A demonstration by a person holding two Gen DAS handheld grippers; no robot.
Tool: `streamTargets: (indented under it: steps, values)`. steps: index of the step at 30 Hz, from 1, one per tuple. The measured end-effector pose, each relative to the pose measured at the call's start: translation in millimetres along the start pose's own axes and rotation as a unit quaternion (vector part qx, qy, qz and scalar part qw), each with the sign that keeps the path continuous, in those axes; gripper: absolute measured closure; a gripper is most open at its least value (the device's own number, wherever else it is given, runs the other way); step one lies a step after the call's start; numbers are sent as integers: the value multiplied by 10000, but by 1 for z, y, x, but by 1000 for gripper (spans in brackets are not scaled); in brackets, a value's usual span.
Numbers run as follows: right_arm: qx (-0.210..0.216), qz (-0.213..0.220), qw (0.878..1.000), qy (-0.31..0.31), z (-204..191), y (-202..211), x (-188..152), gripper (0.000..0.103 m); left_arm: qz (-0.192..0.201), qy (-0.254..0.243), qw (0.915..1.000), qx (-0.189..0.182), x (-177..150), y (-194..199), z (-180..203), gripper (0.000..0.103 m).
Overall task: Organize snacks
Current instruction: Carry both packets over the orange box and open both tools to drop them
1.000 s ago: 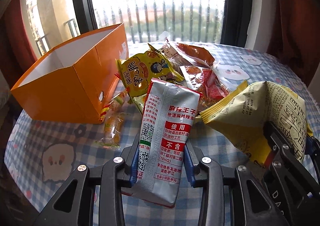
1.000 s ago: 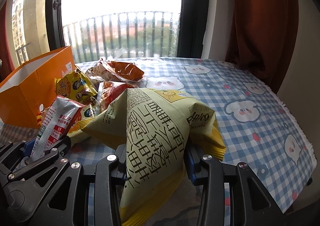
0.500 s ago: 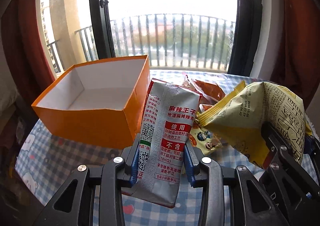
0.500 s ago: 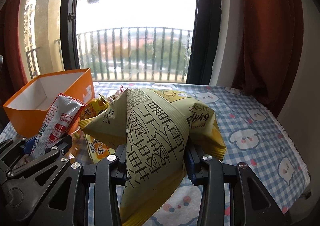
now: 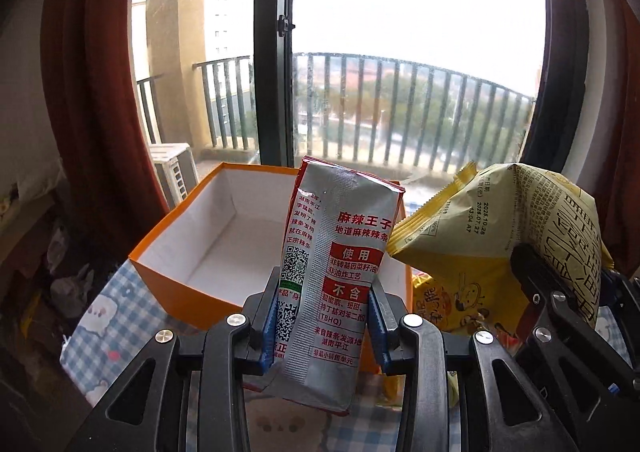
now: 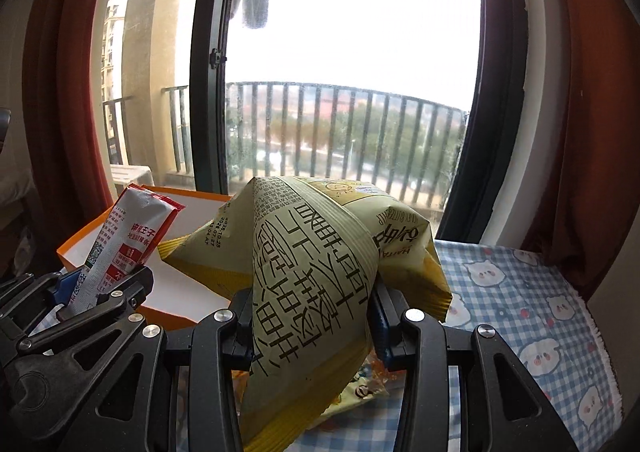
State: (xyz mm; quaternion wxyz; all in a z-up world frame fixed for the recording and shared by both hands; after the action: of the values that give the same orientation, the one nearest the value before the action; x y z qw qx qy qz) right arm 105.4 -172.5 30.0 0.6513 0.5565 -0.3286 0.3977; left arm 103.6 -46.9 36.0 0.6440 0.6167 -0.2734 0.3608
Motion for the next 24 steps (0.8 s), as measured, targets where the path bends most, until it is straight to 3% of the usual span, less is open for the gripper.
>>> streamTargets:
  steps: [8, 19, 22, 24]
  values:
    - [550, -251, 9982, 46, -48, -38, 21, 58, -228, 31, 9992, 327, 20, -32, -52, 66]
    - [606, -495, 9959, 461, -93, -76, 40, 58, -514, 70, 9978, 422, 36, -72, -78, 66]
    - [640, -567, 9951, 503, -99, -83, 40, 54, -606, 85, 9969, 488, 35, -79, -79, 59]
    - [545, -591, 9951, 572, -101, -87, 39, 43, -718, 122, 9960, 525, 34, -83, -80, 59]
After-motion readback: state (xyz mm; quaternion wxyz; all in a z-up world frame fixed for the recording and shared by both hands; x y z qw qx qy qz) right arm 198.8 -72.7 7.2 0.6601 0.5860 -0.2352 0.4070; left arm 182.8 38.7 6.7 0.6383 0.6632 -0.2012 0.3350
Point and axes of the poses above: each gripper's, at about its wrist camera, not at the fingertips, and y roughly against the way its jaws point, z to its right, x to its top, the point moved 5 cm from there along -y, roughly the way its jaws point, and after that the axes turned 5 degrees about -x, right-handed, at the moved point
